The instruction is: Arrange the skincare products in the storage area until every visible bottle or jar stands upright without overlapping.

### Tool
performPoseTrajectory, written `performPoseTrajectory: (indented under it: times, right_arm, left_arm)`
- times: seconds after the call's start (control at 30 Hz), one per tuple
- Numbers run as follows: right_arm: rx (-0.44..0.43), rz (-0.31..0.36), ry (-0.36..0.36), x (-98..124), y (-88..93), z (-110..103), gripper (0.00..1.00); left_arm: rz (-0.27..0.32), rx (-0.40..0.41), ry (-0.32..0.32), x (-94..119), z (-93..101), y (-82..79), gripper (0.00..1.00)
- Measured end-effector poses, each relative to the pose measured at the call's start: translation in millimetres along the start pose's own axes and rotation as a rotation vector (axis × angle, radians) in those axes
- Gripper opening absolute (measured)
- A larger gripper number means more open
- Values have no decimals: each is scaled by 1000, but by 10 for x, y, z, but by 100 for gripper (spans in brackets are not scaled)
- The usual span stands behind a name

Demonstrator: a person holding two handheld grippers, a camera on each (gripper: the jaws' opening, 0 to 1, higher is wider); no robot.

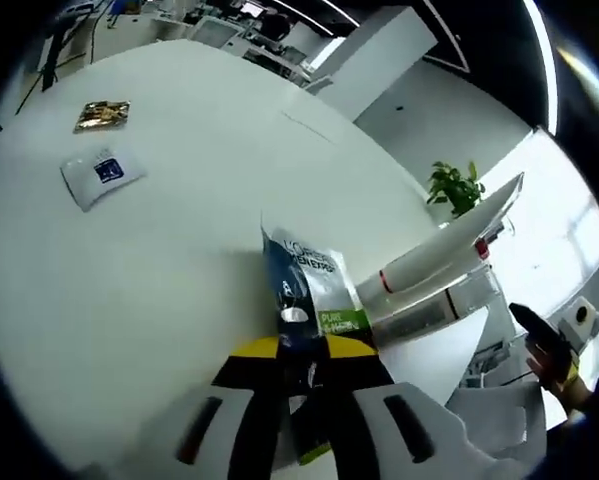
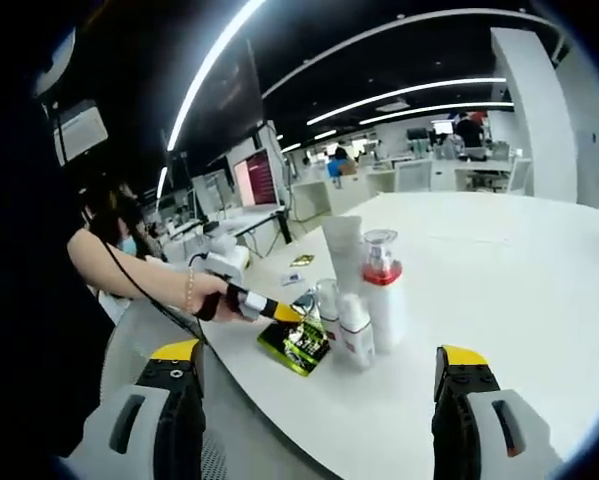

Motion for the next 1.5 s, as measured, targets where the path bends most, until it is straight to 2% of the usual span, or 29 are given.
performPoseTrajectory:
  times: [0.17, 0.37, 0.6, 0.87, 0.93, 1.07, 1.27, 1.33, 1.37, 1.5]
  right_arm:
    - [-2, -3, 0, -2, 4, -5, 99]
    - [0, -6, -2, -7, 7, -14, 99]
    - [3, -13, -4, -4, 21, -13, 99]
    - [11, -11, -4, 4, 28, 1, 99]
    - [13, -11, -3, 4, 27, -3, 99]
    - [19, -16, -2, 3, 37, -10, 99]
    - [24, -8, 1, 19, 45, 10, 98]
    - [29, -10, 0, 24, 52, 5, 98]
    - [29, -12, -1, 26, 58, 4, 98]
    - [30, -15, -3, 29, 72, 1, 98]
  left_arm:
    - [-9, -44, -14, -6, -135, -36, 11]
    - [-22, -99, -26, 8, -123, -59, 13]
    - [-41, -197, -43, 47, -100, -77, 21]
    - [-19, -226, -62, 157, -170, -156, 32]
    - [-13, -230, -65, 222, -161, -148, 35]
    - [0, -220, -109, 354, -277, -122, 44]
    - [29, -200, -134, 597, -274, -108, 59]
    - [44, -198, -134, 718, -214, -112, 64]
    - [51, -198, -133, 692, -249, -130, 67]
    - [91, -199, -125, 932, -138, -171, 75]
Point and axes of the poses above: the point that each gripper's makers call its tool centre point, and the gripper's own axes: x roughly backward along the fingers, z roughly to its right, y roughly out of its underside, the point moved 2 cm from there along x, roughly backward along the fingers, and after that the axes turned 8 degrees about z, right-handed, at the moved point
